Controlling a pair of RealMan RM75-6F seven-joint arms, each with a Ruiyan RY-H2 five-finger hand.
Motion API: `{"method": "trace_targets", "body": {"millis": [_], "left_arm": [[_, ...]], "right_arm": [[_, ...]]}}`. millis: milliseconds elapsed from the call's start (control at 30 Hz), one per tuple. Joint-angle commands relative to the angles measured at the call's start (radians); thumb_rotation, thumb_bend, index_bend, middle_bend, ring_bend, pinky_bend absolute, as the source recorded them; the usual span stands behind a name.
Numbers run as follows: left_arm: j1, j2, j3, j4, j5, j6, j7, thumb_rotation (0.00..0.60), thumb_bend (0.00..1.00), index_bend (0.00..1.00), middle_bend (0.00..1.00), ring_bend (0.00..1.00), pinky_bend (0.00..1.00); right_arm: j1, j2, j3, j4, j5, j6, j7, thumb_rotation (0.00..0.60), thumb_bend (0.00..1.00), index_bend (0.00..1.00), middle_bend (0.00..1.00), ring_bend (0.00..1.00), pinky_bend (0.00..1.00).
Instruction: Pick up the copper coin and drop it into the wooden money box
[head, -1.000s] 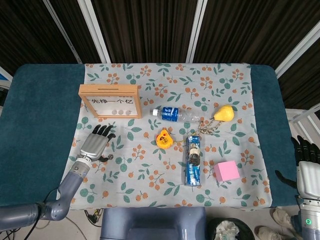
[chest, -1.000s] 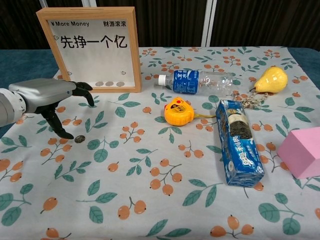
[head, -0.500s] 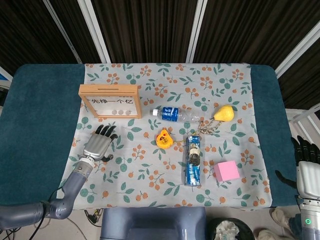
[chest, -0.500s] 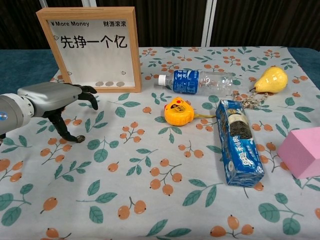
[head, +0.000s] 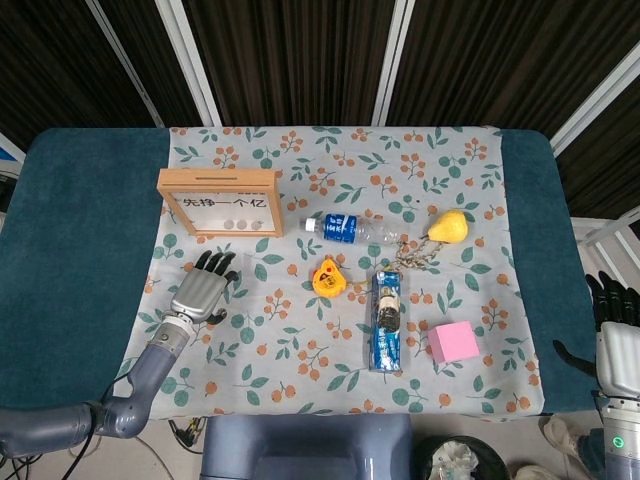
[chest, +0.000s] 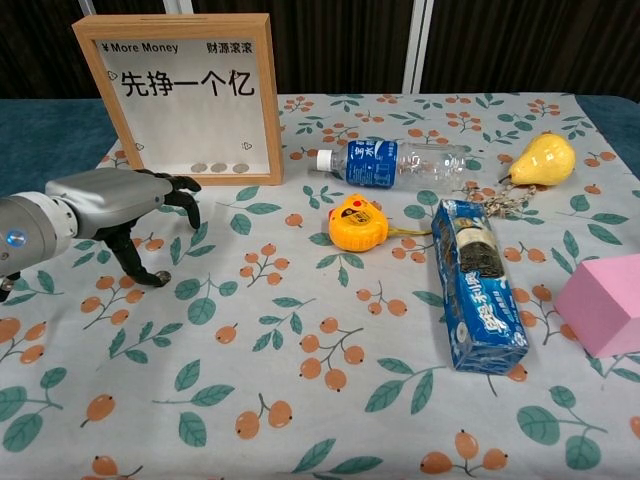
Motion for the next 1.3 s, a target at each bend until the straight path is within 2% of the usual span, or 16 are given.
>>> {"method": "trace_targets", "body": {"millis": [33, 1300], "left_arm": [[0.001, 0.001, 0.001, -0.001, -0.001, 0.002, 0.001, 0.6, 0.09, 0.3, 0.0, 0.0, 0.0], [0.004, 0.014, 0.02, -0.013, -0.012, -0.007, 0.02, 0.6, 0.09, 0.34, 0.0, 0.0, 0.0]], "right_arm": [[0.0, -0.001, 0.001, 0.0, 0.002, 0.001, -0.001, 0.6, 0.24, 0.0, 0.0, 0.0, 0.0], [0.0, -0.009, 0.009, -0.012, 0.023, -0.003, -0.016, 0.6, 0.24, 0.0, 0.0, 0.0, 0.0]]}}
